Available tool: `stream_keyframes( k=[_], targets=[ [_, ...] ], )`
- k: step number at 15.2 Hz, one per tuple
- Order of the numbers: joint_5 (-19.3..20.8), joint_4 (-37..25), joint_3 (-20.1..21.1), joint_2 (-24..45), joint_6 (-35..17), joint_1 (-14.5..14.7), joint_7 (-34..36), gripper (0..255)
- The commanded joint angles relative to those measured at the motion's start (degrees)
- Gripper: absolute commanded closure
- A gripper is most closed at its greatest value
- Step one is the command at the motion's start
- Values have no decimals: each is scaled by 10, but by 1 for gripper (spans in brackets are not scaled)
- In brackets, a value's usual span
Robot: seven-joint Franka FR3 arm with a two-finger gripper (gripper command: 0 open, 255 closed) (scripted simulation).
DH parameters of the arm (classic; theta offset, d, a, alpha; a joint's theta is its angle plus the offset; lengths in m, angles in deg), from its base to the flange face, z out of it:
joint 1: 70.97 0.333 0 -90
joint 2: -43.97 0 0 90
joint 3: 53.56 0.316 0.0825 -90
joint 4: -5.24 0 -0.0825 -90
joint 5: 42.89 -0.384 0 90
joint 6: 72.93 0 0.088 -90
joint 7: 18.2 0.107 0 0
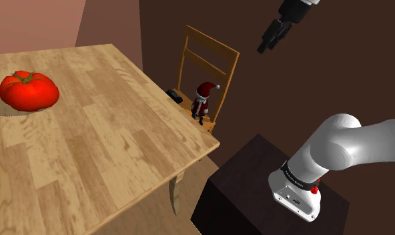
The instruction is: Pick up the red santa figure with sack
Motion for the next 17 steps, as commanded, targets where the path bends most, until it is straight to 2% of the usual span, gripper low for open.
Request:
stream_keyframes(
  k=[1, 9, 17],
  targets=[
    [0, 0, 0, 0, 0, 0, 0, 0],
    [37, 20, -88, 119, -102, 49, -221, 0],
    [41, -18, -158, 282, -192, 98, -441, 0]
  ],
)
